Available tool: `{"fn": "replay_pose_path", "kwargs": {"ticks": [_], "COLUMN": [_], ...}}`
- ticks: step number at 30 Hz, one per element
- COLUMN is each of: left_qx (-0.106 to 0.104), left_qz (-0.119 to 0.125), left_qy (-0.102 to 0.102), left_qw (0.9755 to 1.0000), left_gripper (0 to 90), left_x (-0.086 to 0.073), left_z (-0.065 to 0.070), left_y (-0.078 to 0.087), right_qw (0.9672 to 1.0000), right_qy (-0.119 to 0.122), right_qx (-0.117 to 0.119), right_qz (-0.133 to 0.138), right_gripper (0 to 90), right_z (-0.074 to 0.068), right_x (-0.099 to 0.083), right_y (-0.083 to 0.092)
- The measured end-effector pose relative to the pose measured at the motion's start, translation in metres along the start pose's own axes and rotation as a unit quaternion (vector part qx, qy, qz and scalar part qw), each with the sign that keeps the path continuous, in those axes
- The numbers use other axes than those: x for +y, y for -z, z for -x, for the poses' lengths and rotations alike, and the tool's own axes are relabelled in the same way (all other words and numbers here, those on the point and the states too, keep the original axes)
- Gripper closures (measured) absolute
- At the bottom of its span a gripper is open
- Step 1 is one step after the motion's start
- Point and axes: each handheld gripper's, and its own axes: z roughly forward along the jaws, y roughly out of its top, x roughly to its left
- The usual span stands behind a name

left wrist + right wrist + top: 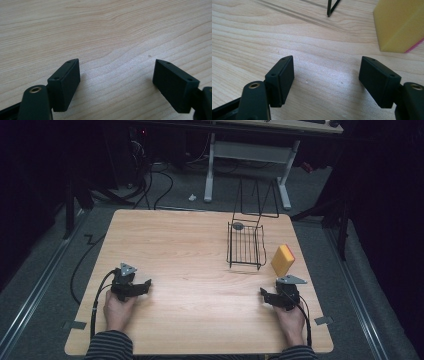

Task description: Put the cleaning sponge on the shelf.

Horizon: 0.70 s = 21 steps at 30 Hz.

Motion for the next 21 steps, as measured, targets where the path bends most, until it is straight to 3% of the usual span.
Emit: {"fn": "replay_pose_path", "kwargs": {"ticks": [21], "left_qx": [0.0], "left_qz": [0.0], "left_qy": [0.0], "left_qw": [1.0], "left_gripper": [22.5], "left_x": [0.0], "left_z": [0.0], "left_y": [0.0], "right_qw": [0.9991], "right_qy": [-0.03], "right_qx": [-0.011], "right_qz": [0.027], "right_gripper": [32.2], "right_z": [0.005], "right_x": [-0.012], "right_y": [0.017]}}
